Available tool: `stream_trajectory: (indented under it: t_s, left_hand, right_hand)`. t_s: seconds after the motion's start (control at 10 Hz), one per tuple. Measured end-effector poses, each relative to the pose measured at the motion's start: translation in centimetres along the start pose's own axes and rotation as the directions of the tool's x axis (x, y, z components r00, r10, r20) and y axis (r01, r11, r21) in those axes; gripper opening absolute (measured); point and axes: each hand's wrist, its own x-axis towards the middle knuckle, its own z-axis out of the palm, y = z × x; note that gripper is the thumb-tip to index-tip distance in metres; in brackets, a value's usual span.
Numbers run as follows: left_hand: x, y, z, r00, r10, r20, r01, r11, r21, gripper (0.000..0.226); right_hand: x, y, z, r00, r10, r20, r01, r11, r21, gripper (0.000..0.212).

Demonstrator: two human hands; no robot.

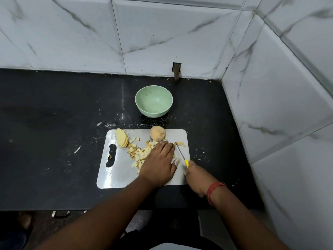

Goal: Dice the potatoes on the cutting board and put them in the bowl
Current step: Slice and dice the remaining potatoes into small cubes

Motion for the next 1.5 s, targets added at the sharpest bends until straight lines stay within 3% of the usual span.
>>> stream_trajectory:
  t_s: [0.2,0.3,0.6,0.7,0.8,1.0,1.1,1.2,1.3,1.4,1.5]
  left_hand:
    - [0.0,0.1,0.0,1.0,0.004,-0.003,-0.004,1.0,0.008,0.061]
    - [0.0,0.0,0.0,1.0,0.007,-0.005,-0.007,1.0,0.013,0.06]
    - [-0.4,0.2,-0.3,0.999,0.035,-0.029,-0.034,0.999,0.017,0.06]
    - [-0.5,0.2,-0.3,0.994,0.086,-0.061,-0.083,0.996,0.042,0.057]
    - [-0.4,0.2,-0.4,0.991,0.105,-0.087,-0.101,0.993,0.057,0.053]
    - [0.2,0.4,-1.3,0.991,0.101,-0.084,-0.1,0.995,0.014,0.05]
    - [0.8,0.2,-1.9,0.988,0.021,-0.152,-0.036,0.995,-0.097,0.046]
    - [1.5,-0.5,-1.9,0.985,0.035,-0.168,-0.063,0.984,-0.165,0.044]
    - [2.4,-0.1,-1.6,0.963,0.244,-0.118,-0.256,0.96,-0.111,0.046]
    - [3.8,1.4,-1.5,0.948,0.314,0.055,-0.311,0.949,-0.051,0.065]
    - [4.8,2.4,-1.0,0.939,0.279,0.203,-0.297,0.953,0.063,0.078]
  right_hand:
    - [-0.8,1.0,0.8,1.0,0.007,0.012,-0.007,1.0,0.016,0.026]
    - [-1.6,1.5,0.9,0.999,0.039,0.013,-0.039,0.999,0.012,0.009]
    - [-3.2,2.2,-0.1,0.998,0.043,-0.036,-0.034,0.975,0.22,0.014]
    - [-3.6,2.2,-0.4,0.997,0.061,0.041,-0.072,0.916,0.394,0.01]
    - [-4.7,1.8,-0.6,0.981,0.05,0.187,-0.159,0.758,0.633,0.01]
    - [-5.1,1.8,-1.0,0.995,0.039,0.096,-0.098,0.651,0.753,0.01]
    - [-5.0,2.0,-1.0,0.998,0.034,0.061,-0.069,0.628,0.775,0.012]
    - [-4.9,2.2,-0.5,0.999,0.024,0.047,-0.052,0.618,0.784,0.012]
    - [-4.7,2.4,-0.1,1.0,0.025,0.004,-0.019,0.613,0.79,0.012]
    - [-4.4,2.5,0.0,0.995,0.072,-0.063,0.005,0.617,0.787,0.015]
    - [-4.4,2.5,0.0,0.99,0.076,-0.115,0.045,0.615,0.787,0.016]
